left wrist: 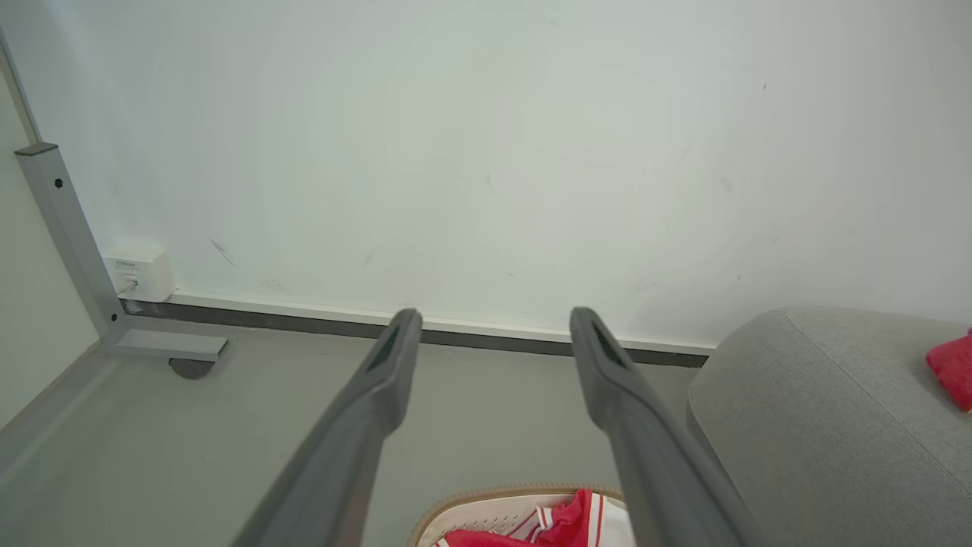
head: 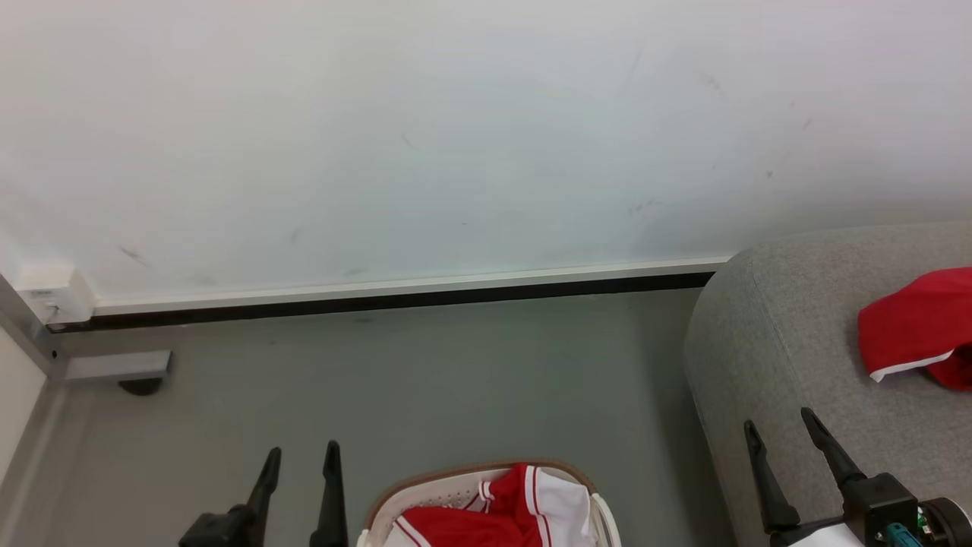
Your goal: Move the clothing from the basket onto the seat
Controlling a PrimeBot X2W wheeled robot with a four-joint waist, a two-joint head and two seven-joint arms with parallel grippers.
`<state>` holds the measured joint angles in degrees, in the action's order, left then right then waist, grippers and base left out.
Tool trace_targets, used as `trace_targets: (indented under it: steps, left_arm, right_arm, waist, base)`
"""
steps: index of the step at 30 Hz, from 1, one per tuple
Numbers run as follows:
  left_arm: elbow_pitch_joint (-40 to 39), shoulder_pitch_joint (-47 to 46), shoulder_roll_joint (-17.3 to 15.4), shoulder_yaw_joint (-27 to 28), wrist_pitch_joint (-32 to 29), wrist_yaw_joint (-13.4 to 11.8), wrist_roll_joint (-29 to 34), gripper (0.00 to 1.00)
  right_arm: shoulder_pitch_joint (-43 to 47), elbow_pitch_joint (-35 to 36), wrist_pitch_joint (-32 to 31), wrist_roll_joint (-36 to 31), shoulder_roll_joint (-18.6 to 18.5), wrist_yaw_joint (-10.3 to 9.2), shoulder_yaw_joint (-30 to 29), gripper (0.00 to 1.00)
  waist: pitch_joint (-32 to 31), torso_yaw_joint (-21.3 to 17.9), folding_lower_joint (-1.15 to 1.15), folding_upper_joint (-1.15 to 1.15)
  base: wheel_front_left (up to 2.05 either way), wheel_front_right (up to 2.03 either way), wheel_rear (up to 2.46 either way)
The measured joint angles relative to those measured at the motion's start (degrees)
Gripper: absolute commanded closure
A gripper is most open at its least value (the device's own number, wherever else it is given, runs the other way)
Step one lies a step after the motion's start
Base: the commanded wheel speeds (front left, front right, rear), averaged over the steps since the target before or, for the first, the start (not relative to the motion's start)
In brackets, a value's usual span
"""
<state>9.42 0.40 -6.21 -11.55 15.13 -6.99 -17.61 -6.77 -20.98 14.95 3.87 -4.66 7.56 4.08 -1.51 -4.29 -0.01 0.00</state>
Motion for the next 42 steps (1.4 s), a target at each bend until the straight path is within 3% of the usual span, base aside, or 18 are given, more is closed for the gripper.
trace_targets:
  steps: [11, 27, 35, 42]
  left_arm:
    - [3.88, -3.76, 0.76, -2.21, -1.18, 3.55, 2.85, 0.00]
    - [19.07, -22.41, 0.22, -9.96, -20.17, 8.23, 6.52, 0.00]
    - [28.62, -29.87, -2.00, -11.40, -26.75, 8.95, 8.12, 0.00]
    - [35.68, -35.02, -3.65, -12.18, -28.32, 8.46, 9.95, 0.00]
  right_arm:
    - [-1.87, 1.55, 0.00, 0.00, -0.07, 0.00, 0.09, 0.00]
    - [-10.70, 5.98, 0.00, 2.37, 1.75, 0.00, 0.57, 0.00]
    - [-14.76, 9.82, 0.00, 8.15, 1.80, 0.00, 2.49, 0.00]
    - [-18.37, 12.68, 0.00, 12.35, 1.81, 0.00, 3.81, 0.00]
  waist:
    - [3.03, -1.79, 0.01, 0.00]
    - [18.64, -9.02, 0.02, 0.00]
    - [28.26, -13.15, 0.02, 0.00]
    - [36.64, -16.58, 0.03, 0.00]
  base:
    - [0.00, 0.00, 0.00]
    - [0.00, 0.00, 0.00]
    - [0.00, 0.00, 0.00]
    - [0.00, 0.00, 0.00]
